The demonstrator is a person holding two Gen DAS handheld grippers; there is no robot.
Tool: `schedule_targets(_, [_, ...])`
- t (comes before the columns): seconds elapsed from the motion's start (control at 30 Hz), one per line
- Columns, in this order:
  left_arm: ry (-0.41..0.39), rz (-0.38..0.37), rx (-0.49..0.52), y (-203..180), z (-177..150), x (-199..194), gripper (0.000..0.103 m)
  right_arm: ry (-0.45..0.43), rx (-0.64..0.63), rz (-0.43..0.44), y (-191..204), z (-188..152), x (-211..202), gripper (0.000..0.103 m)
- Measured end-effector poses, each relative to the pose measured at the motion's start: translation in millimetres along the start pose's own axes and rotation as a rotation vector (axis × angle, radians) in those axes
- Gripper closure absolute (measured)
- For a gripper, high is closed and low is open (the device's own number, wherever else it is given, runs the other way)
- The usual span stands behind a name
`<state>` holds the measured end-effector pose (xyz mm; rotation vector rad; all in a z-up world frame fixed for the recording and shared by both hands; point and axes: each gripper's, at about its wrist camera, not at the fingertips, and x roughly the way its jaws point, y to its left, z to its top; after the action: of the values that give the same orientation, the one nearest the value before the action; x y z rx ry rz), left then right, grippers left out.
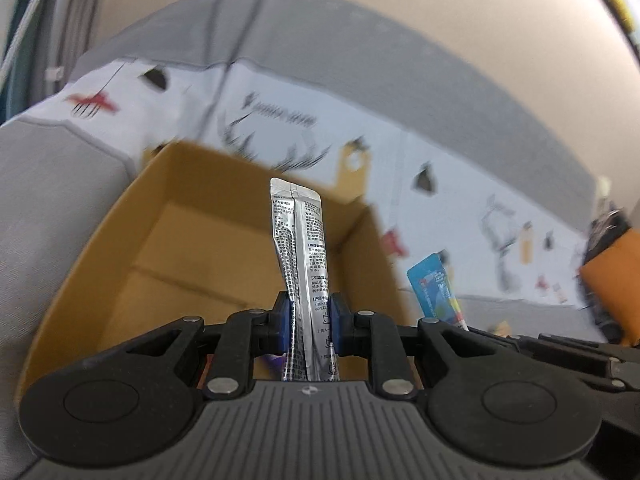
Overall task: Organize snacks
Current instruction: 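Carry both items over the box and release them inside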
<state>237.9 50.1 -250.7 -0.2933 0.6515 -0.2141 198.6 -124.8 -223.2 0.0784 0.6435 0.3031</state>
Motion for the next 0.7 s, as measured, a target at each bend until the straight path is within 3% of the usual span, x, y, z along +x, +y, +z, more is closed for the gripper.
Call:
schedule_targets(0.17, [0.081, 0.063, -0.042, 38, -9, 23, 0.081, 0.096, 0.028, 0.023, 11, -15, 46, 0.099])
schedule_targets(0.4, [0.092, 0.050, -0.058, 50, -10, 29, 0.080, 0.126, 0.045, 0.022, 18, -27, 75, 0.096])
schedule_targets(0.43, [0.079, 0.045, -0.058, 49, -10, 26, 0.077, 0.114, 0.073, 0.016, 15, -27, 75, 0.091])
schedule_targets(0.47, [0.066, 0.057, -0.065, 48, -9, 23, 0.072, 0.108, 0.114, 0.023, 11, -26, 75, 0.072])
schedule_targets(0.5, [0.057, 0.069, -0.076, 47, -8, 21, 0.053, 0.098, 0.145, 0.032, 7, -25, 74, 0.063])
schedule_targets(0.53, [0.048, 0.076, -0.086, 45, -6, 21, 0.035, 0.080, 0.168, 0.034, 1, -25, 70, 0.062])
schedule_targets(0.6, [0.027, 0.075, -0.103, 40, -5, 16, 0.023, 0.043, 0.204, 0.041, -12, -22, 59, 0.057])
schedule_targets(0.7, [0.000, 0.034, -0.072, 21, -7, 9, 0.018, 0.003, 0.221, 0.037, -32, -25, 40, 0.031])
